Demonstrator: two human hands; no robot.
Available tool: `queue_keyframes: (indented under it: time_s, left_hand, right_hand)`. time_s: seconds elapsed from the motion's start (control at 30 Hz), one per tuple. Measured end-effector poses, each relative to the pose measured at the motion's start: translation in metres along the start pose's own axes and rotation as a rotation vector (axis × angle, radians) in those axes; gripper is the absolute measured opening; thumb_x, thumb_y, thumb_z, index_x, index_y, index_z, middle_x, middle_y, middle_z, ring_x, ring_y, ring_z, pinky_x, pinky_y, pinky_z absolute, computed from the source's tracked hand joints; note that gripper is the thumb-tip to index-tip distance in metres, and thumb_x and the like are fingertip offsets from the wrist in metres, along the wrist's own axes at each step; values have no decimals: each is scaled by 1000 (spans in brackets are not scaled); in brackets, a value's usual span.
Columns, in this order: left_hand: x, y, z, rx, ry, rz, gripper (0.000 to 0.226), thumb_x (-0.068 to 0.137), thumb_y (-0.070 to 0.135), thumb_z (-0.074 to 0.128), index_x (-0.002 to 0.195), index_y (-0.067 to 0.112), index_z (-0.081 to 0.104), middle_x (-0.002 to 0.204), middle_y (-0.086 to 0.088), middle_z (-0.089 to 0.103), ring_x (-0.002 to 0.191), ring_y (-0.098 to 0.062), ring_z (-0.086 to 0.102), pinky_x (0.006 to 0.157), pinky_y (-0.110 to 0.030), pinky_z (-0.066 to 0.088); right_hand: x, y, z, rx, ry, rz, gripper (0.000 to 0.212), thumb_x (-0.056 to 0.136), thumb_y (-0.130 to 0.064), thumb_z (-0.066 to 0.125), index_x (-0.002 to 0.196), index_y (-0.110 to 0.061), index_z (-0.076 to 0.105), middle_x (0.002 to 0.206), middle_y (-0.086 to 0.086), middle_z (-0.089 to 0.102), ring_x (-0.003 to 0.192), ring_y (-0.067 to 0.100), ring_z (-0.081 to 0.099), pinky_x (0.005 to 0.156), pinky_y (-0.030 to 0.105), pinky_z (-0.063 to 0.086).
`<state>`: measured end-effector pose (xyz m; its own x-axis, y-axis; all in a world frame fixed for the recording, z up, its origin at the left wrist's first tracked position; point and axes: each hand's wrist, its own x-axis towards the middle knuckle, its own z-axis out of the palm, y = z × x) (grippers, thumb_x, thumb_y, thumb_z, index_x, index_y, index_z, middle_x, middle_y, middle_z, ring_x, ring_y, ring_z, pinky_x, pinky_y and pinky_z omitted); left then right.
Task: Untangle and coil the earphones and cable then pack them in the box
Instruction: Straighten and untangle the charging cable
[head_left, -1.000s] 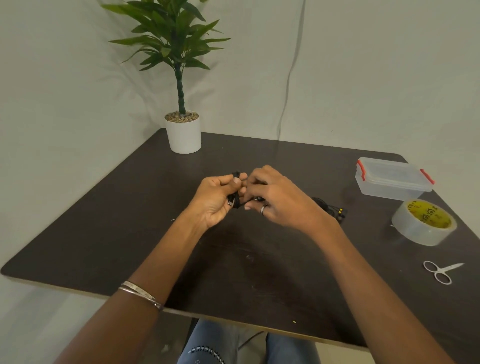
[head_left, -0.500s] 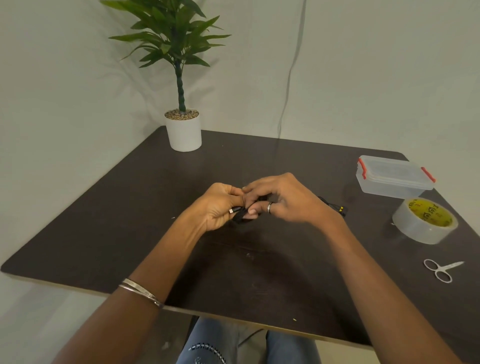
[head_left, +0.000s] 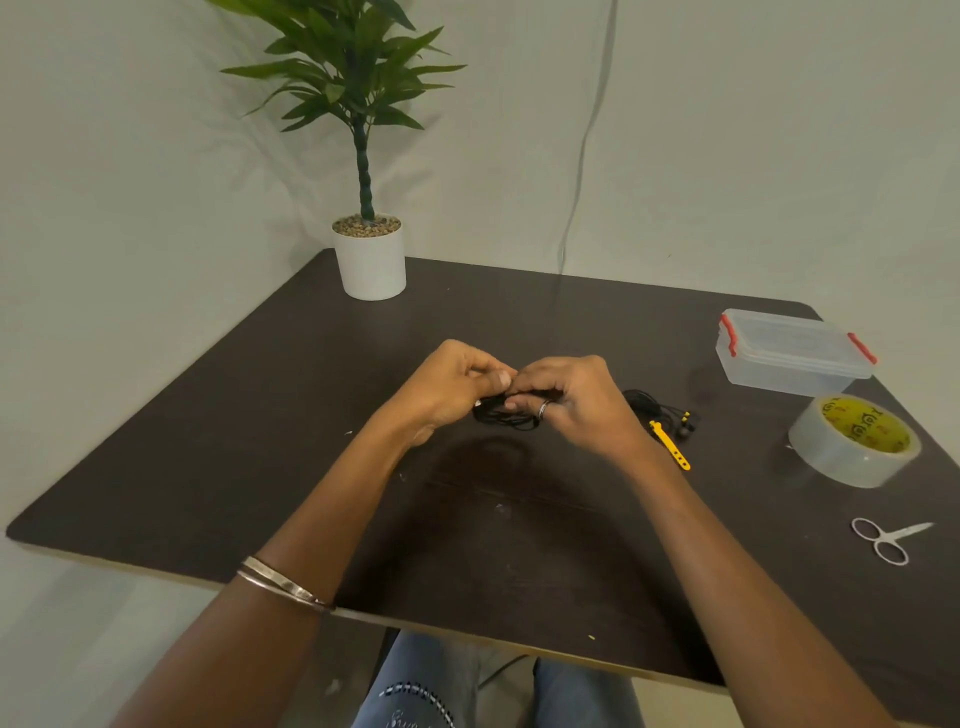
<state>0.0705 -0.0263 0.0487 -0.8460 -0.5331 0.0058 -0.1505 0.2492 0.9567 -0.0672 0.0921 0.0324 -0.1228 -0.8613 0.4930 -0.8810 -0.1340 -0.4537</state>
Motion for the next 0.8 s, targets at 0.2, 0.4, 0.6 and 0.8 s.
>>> queue_keyframes:
  time_s: [0.2, 0.4, 0.6, 0.8]
  left_hand:
    - [-3, -13, 5, 123, 54, 44, 26, 76, 3, 76, 101, 10, 75, 82, -5, 75, 79, -15, 72, 81, -26, 56]
    - [-6, -16, 14, -6, 51, -56, 11, 85, 2, 67, 94, -3, 71, 79, -16, 72, 59, -14, 66, 53, -16, 48]
    - [-6, -12, 15, -270, 145, -166, 11, 85, 4, 67, 92, -4, 70, 75, -13, 71, 55, -12, 65, 56, -22, 55]
    - [-2, -19, 16, -228, 235, -208, 9, 86, 12, 69, 90, 5, 73, 75, -6, 74, 63, -12, 67, 66, -25, 52]
  right_hand:
    - [-2, 2, -4, 313, -17, 377, 9, 77, -15, 79, 85, -20, 78, 70, -3, 72, 50, 1, 56, 54, 15, 45]
    - [0, 5, -4, 461, -37, 501, 26, 81, -21, 76, 105, -20, 68, 78, 0, 69, 65, 9, 62, 52, 25, 45]
    - [0, 4, -4, 798, 53, 693, 90, 59, -16, 87, 136, -28, 41, 110, 11, 59, 73, 17, 63, 67, 34, 52]
    - [3, -11, 6, 314, 69, 525, 83, 76, 8, 73, 139, -33, 38, 122, 2, 41, 76, 14, 47, 64, 19, 50]
